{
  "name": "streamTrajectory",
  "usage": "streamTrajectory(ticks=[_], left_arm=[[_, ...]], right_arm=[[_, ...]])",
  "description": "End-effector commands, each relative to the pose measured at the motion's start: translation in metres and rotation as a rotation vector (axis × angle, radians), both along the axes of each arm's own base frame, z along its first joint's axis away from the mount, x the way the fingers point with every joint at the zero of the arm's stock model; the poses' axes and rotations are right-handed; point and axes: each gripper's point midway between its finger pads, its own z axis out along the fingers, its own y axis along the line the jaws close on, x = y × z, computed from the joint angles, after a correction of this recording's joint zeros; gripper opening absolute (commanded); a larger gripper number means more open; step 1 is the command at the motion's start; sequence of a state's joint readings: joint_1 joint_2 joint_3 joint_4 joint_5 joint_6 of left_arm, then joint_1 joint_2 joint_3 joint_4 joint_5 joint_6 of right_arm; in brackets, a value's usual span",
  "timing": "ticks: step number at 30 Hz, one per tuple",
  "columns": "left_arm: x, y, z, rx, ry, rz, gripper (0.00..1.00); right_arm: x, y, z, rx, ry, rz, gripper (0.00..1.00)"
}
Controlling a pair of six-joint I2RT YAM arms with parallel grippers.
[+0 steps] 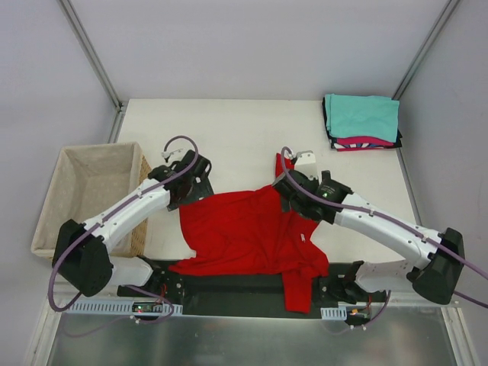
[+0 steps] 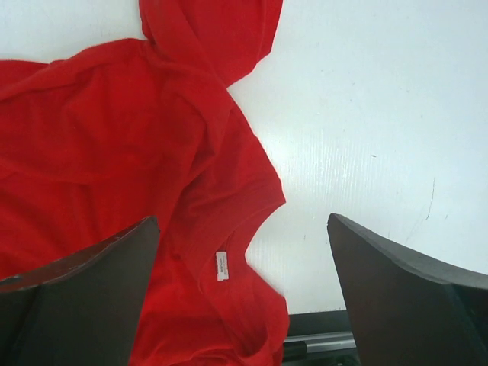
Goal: Fold and stack the t-shirts
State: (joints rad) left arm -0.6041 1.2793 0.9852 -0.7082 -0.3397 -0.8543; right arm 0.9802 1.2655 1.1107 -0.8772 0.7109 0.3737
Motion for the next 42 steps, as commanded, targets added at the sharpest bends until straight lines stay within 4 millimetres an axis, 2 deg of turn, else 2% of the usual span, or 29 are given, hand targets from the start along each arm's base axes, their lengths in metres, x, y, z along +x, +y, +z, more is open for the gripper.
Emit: streamTrajectory(ticks=[1,4,7,8,10,11,12,13,14,15,16,17,18,19,23,25,29,32,33,34,35,36,38,39,42], left_arm=[[0.007,0.007,-0.025,0.032,0.066,-0.006,0.99],[0.015,0.001,-0.035,0.020,0.102,0.003,0.99],[0.020,-0.012,-0.040,-0.040,0.113,-0.007,0.99],[0.021,-0.015,-0.042,-0.055,0.117,-0.009,0.99],[0.024,-0.023,-0.043,-0.091,0.127,-0.020,0.99],[0.026,-0.025,-0.042,-0.101,0.129,-0.026,0.99],[0.028,-0.029,-0.040,-0.111,0.126,-0.035,0.99],[0.029,-0.031,-0.041,-0.113,0.131,-0.040,0.99],[0.031,-0.032,-0.040,-0.115,0.131,-0.044,0.99],[0.033,-0.033,-0.038,-0.117,0.125,-0.047,0.98],[0.034,-0.034,-0.038,-0.117,0.125,-0.051,0.98],[0.035,-0.035,-0.037,-0.118,0.125,-0.053,0.98],[0.036,-0.035,-0.036,-0.118,0.120,-0.055,0.98],[0.037,-0.034,-0.035,-0.114,0.114,-0.055,0.98],[0.036,-0.032,-0.035,-0.116,0.113,-0.047,0.97],[0.035,-0.027,-0.038,-0.121,0.125,-0.027,0.97],[0.027,-0.011,-0.058,-0.168,0.192,0.057,0.94],[0.029,-0.001,-0.057,-0.171,0.171,0.101,0.79],[0.032,0.001,-0.054,-0.177,0.153,0.115,0.69],[0.031,0.005,-0.056,-0.183,0.157,0.134,0.68],[0.030,0.005,-0.057,-0.206,0.162,0.148,0.69],[0.034,0.008,-0.052,-0.225,0.134,0.164,0.81],[0.031,0.013,-0.054,-0.237,0.122,0.180,0.91],[0.033,0.015,-0.047,-0.256,0.085,0.186,0.91],[0.033,0.021,-0.045,-0.294,0.052,0.204,0.89]], right_arm=[[0.004,-0.002,0.006,0.037,-0.016,0.034,0.97],[0.008,-0.007,0.002,0.032,-0.009,0.028,0.97],[0.017,-0.014,-0.002,0.038,-0.001,0.005,0.97],[0.025,-0.024,-0.005,0.044,0.007,-0.036,0.97],[0.034,-0.025,-0.009,0.093,0.034,-0.051,0.97],[0.044,-0.037,-0.014,0.108,0.048,-0.101,0.97],[0.051,-0.038,-0.015,0.132,0.056,-0.117,0.97],[0.057,-0.032,-0.017,0.192,0.076,-0.109,0.97],[0.067,-0.039,-0.019,0.220,0.083,-0.143,0.97],[0.076,-0.037,-0.024,0.242,0.102,-0.148,0.97],[0.084,-0.026,-0.025,0.308,0.122,-0.122,0.97],[0.093,-0.028,-0.027,0.340,0.134,-0.133,0.97],[0.098,-0.015,-0.033,0.397,0.183,-0.102,0.97],[0.110,-0.009,-0.032,0.442,0.170,-0.084,0.97],[0.134,-0.002,-0.036,0.486,0.192,-0.078,0.98],[0.136,0.007,-0.035,0.515,0.210,-0.053,0.98],[0.135,0.006,-0.032,0.520,0.195,-0.044,0.98],[0.132,0.005,-0.029,0.519,0.188,-0.037,0.98],[0.131,0.005,-0.029,0.521,0.186,-0.039,0.98],[0.130,0.005,-0.028,0.523,0.184,-0.038,0.98],[0.128,0.005,-0.031,0.522,0.191,-0.037,0.98],[0.128,0.004,-0.031,0.523,0.192,-0.035,0.98],[0.126,0.004,-0.033,0.523,0.194,-0.035,0.98],[0.125,0.004,-0.033,0.524,0.196,-0.034,0.98],[0.125,0.008,-0.037,0.537,0.205,-0.029,0.98]])
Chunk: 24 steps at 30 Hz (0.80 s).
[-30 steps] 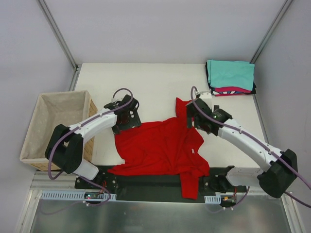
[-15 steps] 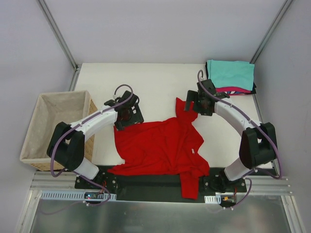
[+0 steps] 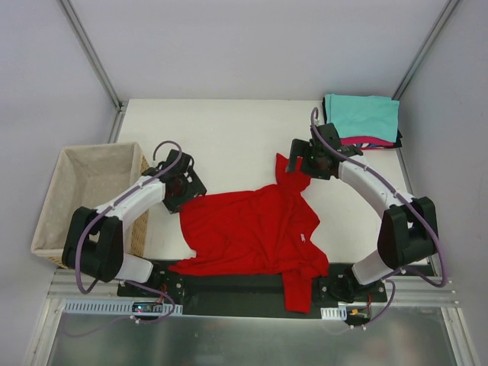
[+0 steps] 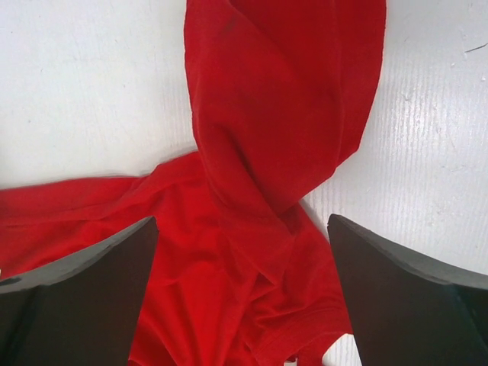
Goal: Fold and stack the t-shirts
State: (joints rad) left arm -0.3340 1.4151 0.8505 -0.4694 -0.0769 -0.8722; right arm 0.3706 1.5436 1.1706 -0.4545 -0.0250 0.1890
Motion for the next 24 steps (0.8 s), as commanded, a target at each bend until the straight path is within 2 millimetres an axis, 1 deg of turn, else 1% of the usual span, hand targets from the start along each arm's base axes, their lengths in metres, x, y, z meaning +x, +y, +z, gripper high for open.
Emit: streamTrajectory(ticks=[1,4,9,10,11,13,14,16,18,21,24], left_arm=[[0.008,0.002,0.017,-0.080,-0.089,0.035,0.99],[0.008,0.007,0.017,-0.078,-0.090,0.042,0.99],[0.010,0.010,0.007,-0.063,-0.057,0.042,0.99],[0.012,0.010,0.007,-0.064,-0.057,0.047,0.98],[0.012,0.010,0.003,-0.061,-0.044,0.050,0.92],[0.013,0.009,0.001,-0.063,-0.034,0.061,0.88],[0.014,0.010,-0.001,-0.063,-0.028,0.067,0.79],[0.014,0.010,-0.003,-0.067,-0.018,0.084,0.67],[0.013,0.012,-0.006,-0.078,-0.005,0.106,0.61],[0.010,0.017,-0.008,-0.078,-0.001,0.136,0.59],[0.009,0.022,-0.002,-0.077,-0.019,0.162,0.59]], right_arm=[[0.000,0.007,0.011,0.040,-0.035,0.031,0.98],[-0.001,0.010,0.008,0.052,-0.029,0.035,0.98],[-0.002,0.010,0.006,0.056,-0.025,0.036,0.98],[-0.003,0.010,0.005,0.053,-0.023,0.035,0.99],[-0.003,0.010,0.004,0.051,-0.022,0.035,0.99],[-0.004,0.009,0.003,0.047,-0.019,0.037,0.98],[-0.004,0.008,0.003,0.046,-0.019,0.035,0.98],[-0.005,0.008,0.001,0.044,-0.017,0.034,0.98],[-0.005,0.007,0.001,0.042,-0.018,0.034,0.99],[-0.006,0.008,-0.001,0.043,-0.015,0.036,0.99],[-0.007,0.007,-0.003,0.039,-0.012,0.037,0.99]])
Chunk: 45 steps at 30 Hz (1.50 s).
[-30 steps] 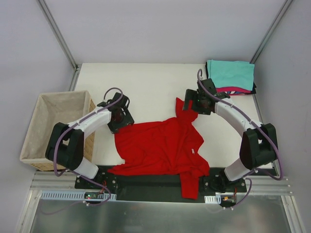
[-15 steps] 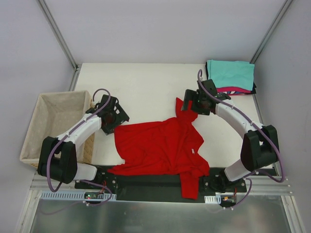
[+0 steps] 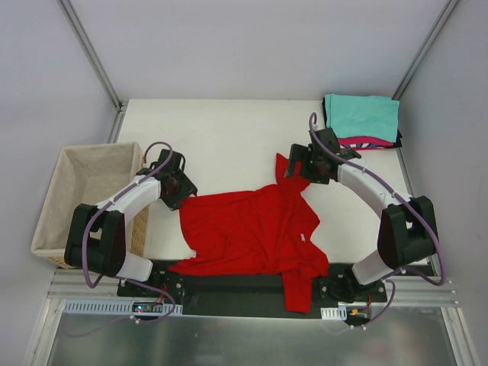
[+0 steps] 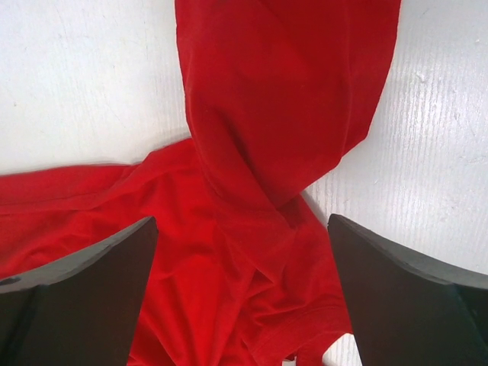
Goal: Fold and stack the t-shirts
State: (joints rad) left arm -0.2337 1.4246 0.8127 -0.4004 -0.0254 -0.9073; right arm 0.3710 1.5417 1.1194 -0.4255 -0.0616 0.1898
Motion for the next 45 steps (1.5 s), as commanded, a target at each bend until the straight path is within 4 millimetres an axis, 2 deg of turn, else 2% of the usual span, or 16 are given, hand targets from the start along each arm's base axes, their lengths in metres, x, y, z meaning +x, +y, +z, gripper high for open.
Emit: streamTrajectory(ticks=[1,9,14,18,20,22,23,25,26,28,29,31,34,36,38,45], left_arm=[[-0.004,0.007,0.007,-0.010,-0.019,0.061,0.59],[-0.022,0.016,0.012,-0.015,-0.006,0.164,0.59],[-0.024,0.017,0.019,-0.035,-0.012,0.210,0.59],[-0.026,0.016,0.012,-0.028,0.022,0.215,0.57],[-0.016,0.014,0.019,-0.028,0.002,0.190,0.55],[-0.004,0.015,0.033,0.018,-0.051,0.076,0.53],[0.012,0.011,0.054,0.015,-0.109,0.027,0.53],[0.022,0.004,0.066,0.056,-0.135,-0.195,0.55],[0.032,-0.011,0.091,0.024,-0.177,-0.357,0.55],[0.022,-0.020,0.092,-0.003,-0.089,-0.508,0.56],[0.029,-0.021,0.107,0.024,-0.126,-0.589,0.56],[0.027,-0.015,0.115,0.071,-0.125,-0.654,0.55],[0.028,-0.011,0.129,0.121,-0.187,-0.775,0.64],[0.025,-0.005,0.130,0.171,-0.215,-0.838,0.67],[0.027,0.014,0.124,0.275,-0.187,-0.828,0.69],[0.021,0.030,0.075,0.350,-0.043,-0.894,0.62]], right_arm=[[0.003,0.004,0.010,0.019,-0.040,0.017,0.99],[0.003,0.006,0.010,0.030,-0.039,0.023,0.99],[0.002,0.007,0.010,0.033,-0.040,0.024,0.99],[0.002,0.007,0.011,0.034,-0.045,0.031,0.99],[0.001,0.007,0.011,0.034,-0.044,0.031,0.99],[0.001,0.007,0.012,0.037,-0.047,0.034,0.99],[0.000,0.007,0.012,0.038,-0.047,0.035,0.99],[0.000,0.008,0.013,0.043,-0.050,0.038,0.99],[0.000,0.009,0.012,0.044,-0.048,0.039,0.99],[0.000,0.011,0.012,0.058,-0.048,0.041,0.99],[0.001,0.013,0.012,0.064,-0.049,0.043,0.99],[0.000,0.017,0.011,0.072,-0.047,0.047,0.99],[-0.001,0.022,0.009,0.080,-0.041,0.059,0.99],[-0.004,0.026,0.009,0.080,-0.035,0.069,0.99],[-0.007,0.030,0.011,0.077,-0.043,0.085,0.99],[-0.015,0.032,0.012,0.069,-0.045,0.103,0.99]])
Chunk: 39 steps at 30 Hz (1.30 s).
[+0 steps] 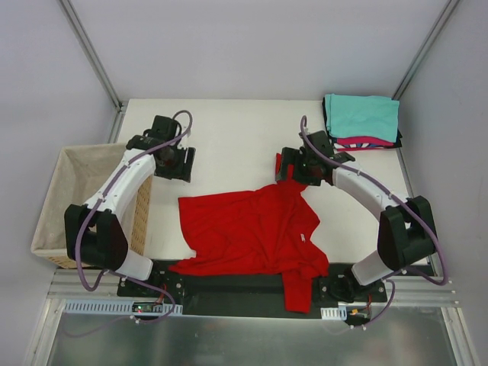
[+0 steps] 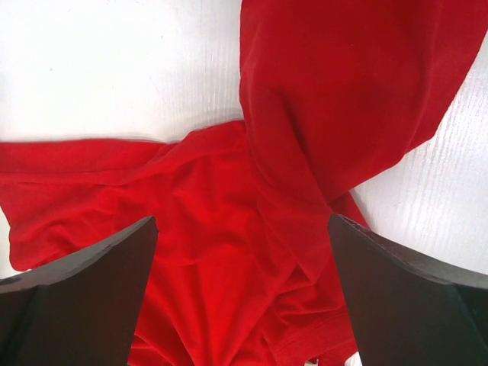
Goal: Fold and stack the t-shirts
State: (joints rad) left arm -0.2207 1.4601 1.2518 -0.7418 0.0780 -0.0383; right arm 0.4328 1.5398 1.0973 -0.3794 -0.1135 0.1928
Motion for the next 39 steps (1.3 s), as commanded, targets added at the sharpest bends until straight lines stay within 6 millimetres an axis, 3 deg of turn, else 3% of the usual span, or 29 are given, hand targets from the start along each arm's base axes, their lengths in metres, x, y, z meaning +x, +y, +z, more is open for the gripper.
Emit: streamTrajectory(ticks=[1,6,8,12,15,17,22,26,33,39], left_arm=[[-0.009,0.025,-0.030,0.164,0.066,-0.059,0.62],[-0.013,0.027,-0.042,0.275,0.086,-0.072,0.63],[-0.022,0.023,-0.049,0.244,0.111,-0.050,0.60],[-0.038,0.033,-0.067,0.275,0.131,-0.018,0.52],[-0.047,0.036,-0.080,0.280,0.159,0.012,0.37],[-0.052,0.036,-0.085,0.283,0.160,0.019,0.37],[-0.046,0.034,-0.074,0.279,0.093,0.006,0.40],[-0.036,0.016,-0.067,0.272,0.030,-0.101,0.43],[-0.024,0.004,-0.088,0.357,0.095,-0.221,0.46],[-0.020,0.009,-0.097,0.399,0.113,-0.230,0.47]], right_arm=[[-0.004,0.002,0.014,0.023,-0.044,0.014,0.99],[-0.007,0.002,0.010,0.025,-0.036,0.018,0.99],[-0.007,0.002,0.009,0.023,-0.035,0.019,0.99],[-0.007,0.002,0.007,0.022,-0.032,0.022,0.99],[-0.006,0.003,0.005,0.023,-0.029,0.021,0.99],[-0.007,0.004,0.005,0.024,-0.028,0.023,0.99],[-0.006,0.003,0.004,0.017,-0.026,0.021,0.99],[-0.004,0.006,0.004,0.021,-0.028,0.022,0.99],[-0.005,0.005,0.003,0.012,-0.024,0.024,0.99],[-0.005,0.003,0.000,0.002,-0.019,0.026,0.99]])
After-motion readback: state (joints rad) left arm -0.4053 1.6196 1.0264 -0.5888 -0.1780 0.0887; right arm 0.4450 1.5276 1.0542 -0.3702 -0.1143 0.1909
